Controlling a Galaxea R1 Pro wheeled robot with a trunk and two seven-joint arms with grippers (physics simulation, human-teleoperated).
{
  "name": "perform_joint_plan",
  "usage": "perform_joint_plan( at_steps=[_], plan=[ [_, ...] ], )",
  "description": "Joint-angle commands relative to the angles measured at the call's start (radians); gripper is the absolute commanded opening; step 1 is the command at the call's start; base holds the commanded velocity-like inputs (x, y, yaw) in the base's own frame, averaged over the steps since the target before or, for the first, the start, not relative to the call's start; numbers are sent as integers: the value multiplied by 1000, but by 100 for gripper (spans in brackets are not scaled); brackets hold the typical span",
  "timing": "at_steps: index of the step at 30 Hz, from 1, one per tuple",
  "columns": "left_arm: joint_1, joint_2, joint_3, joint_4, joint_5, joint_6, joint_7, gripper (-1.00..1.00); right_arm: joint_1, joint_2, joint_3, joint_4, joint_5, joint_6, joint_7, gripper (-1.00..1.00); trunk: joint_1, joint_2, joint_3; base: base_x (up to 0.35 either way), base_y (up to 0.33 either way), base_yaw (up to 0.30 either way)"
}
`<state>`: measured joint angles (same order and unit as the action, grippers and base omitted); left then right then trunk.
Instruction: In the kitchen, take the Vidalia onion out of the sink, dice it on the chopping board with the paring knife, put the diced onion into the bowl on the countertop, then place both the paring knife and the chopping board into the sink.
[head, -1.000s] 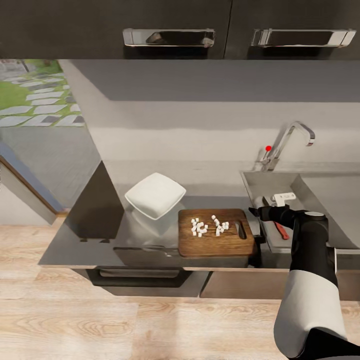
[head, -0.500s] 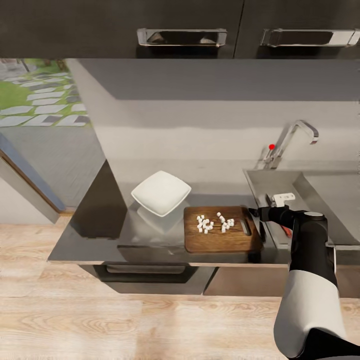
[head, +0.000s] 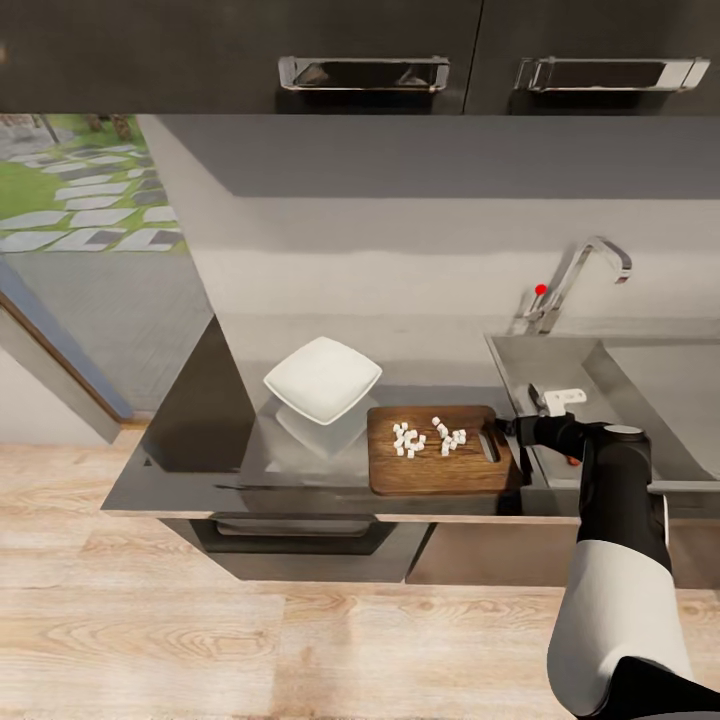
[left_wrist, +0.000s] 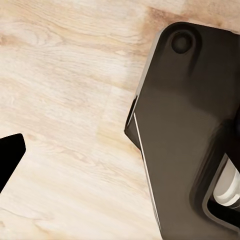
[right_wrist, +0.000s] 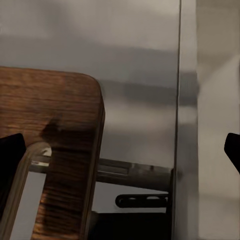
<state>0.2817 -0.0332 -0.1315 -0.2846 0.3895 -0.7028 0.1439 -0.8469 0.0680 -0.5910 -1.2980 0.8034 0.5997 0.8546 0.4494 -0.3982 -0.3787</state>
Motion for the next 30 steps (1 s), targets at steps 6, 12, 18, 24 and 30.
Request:
perform_joint_plan(
  at_steps=[6,12,18,24,30],
  plan=[
    [1,1,-9,-2,2,-1,10,100,-1,0,-3,3,8,2,9,100,1,-2,-5,0,0,0],
    [1,1,-9,-2,2,-1,10,100,-1,1,-3,3,8,2,9,100,1,-2,-5,-157,0,0],
    [1,1,-9,-2,2,-1,11,100,-1,0,-3,13,8,1,8,100,1,-2,-5,-40,0,0],
    [1,-1,-8,9,1,2,11,100,-1,0,-2,12,-3,-11,5,100,1,-2,-5,-1,0,0],
    [1,-1,-8,14,0,2,11,100,-1,20,-3,10,-5,-29,5,100,1,-2,-5,0,0,0]
  ],
)
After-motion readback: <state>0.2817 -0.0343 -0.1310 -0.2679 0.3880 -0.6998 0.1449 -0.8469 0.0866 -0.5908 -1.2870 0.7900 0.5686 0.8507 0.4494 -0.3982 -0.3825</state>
